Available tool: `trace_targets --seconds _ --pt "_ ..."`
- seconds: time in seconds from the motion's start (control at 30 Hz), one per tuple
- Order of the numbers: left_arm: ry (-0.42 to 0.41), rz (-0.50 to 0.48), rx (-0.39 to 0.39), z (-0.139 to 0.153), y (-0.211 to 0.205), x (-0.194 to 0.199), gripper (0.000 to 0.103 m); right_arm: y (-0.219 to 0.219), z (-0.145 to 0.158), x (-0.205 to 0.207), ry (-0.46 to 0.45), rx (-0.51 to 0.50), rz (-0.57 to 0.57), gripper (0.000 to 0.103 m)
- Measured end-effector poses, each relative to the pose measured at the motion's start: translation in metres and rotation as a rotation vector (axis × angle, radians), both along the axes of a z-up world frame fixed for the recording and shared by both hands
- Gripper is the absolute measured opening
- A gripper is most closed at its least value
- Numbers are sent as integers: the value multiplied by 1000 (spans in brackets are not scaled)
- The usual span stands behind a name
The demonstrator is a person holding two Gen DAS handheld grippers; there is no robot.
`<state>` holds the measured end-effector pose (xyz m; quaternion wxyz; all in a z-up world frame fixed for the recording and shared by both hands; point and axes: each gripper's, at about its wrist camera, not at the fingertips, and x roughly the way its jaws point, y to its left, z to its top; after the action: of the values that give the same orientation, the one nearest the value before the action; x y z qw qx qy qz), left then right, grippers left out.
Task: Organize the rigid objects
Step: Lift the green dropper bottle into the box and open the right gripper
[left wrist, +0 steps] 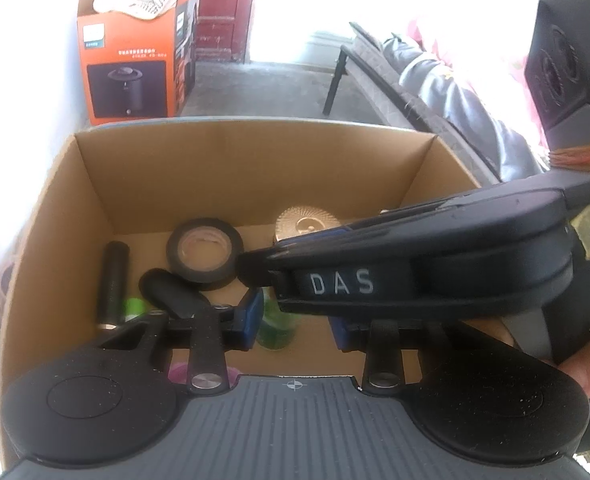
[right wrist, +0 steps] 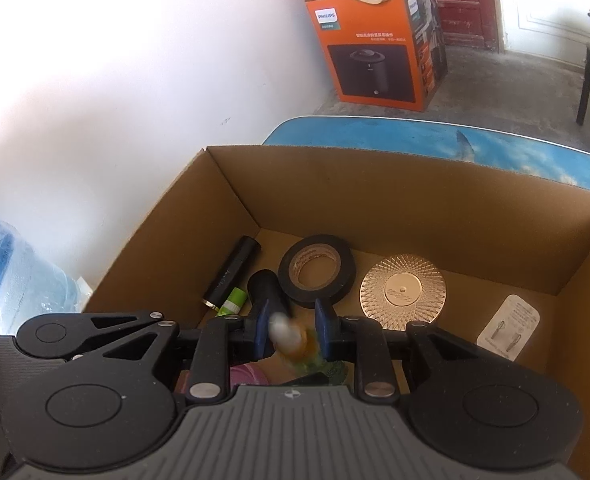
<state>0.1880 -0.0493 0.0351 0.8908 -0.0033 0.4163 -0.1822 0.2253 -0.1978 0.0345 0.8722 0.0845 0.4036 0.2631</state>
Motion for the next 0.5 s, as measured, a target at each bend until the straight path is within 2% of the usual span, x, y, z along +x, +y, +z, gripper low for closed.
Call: trace_targets --seconds 0.03,0.07,0.1,0.33,0.47,0.5 --pt "-14 0 2 2 0 -3 41 -3 2 -1 -1 13 -5 33" --pt "-29 -2 3 5 0 -6 43 -5 4 -3 -6 26 -12 44" --pt "-47 -5 4 8 1 -10 46 -8 7 -6 -19 40 -22 50" --pt "-129 -29 -23 30 4 -45 69 -44 31 -52 -82 166 -77 52" --pt "-174 -65 -33 43 7 -74 78 -66 46 -95 -127 221 -118 60" --pt "-188 -76 -37 45 8 -83 84 -70 49 -108 -141 230 -125 62"
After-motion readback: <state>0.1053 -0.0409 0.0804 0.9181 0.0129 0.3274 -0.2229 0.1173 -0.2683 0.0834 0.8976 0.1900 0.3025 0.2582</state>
